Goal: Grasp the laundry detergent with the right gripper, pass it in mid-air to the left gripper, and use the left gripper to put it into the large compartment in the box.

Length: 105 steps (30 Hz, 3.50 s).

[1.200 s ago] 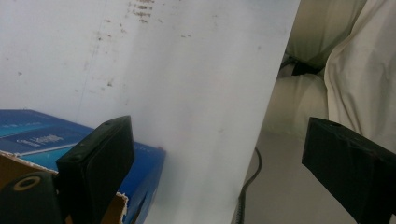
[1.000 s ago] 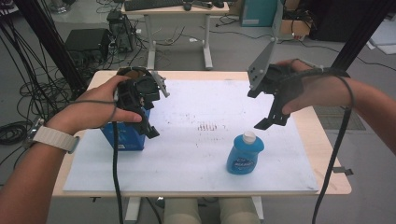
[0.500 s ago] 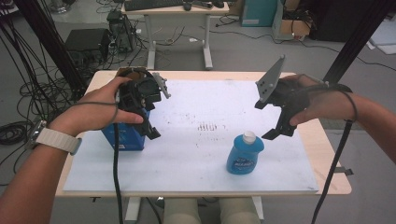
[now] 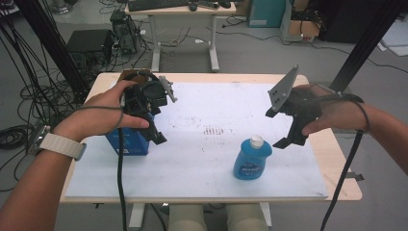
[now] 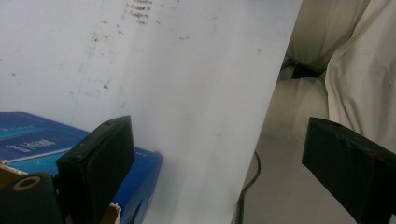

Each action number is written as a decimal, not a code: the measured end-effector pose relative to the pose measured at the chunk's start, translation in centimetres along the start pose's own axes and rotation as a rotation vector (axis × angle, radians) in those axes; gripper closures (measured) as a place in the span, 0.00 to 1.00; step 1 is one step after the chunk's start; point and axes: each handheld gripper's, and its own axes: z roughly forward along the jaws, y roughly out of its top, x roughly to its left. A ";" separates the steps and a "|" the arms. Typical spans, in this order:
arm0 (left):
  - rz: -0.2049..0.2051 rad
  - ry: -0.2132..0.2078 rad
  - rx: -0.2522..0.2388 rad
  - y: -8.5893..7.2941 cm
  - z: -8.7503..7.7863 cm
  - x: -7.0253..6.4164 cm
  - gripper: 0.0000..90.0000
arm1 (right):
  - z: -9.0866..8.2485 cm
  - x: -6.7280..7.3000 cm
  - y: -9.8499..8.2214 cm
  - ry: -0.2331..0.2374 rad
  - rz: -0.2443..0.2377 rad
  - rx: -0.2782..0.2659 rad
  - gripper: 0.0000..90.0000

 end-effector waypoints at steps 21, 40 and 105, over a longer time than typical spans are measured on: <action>-0.008 -0.003 -0.007 0.1 0.4 0.1 0.11 | 2.2 -0.2 -3.6 0.012 0.025 -0.075 0.05; -0.012 -0.003 -0.002 0.1 0.7 0.3 0.11 | 4.2 -0.3 -5.8 0.005 0.024 -0.144 0.05; -0.032 -0.004 0.000 0.0 1.5 0.4 0.11 | 9.1 -0.2 -8.4 0.029 0.017 -0.297 0.05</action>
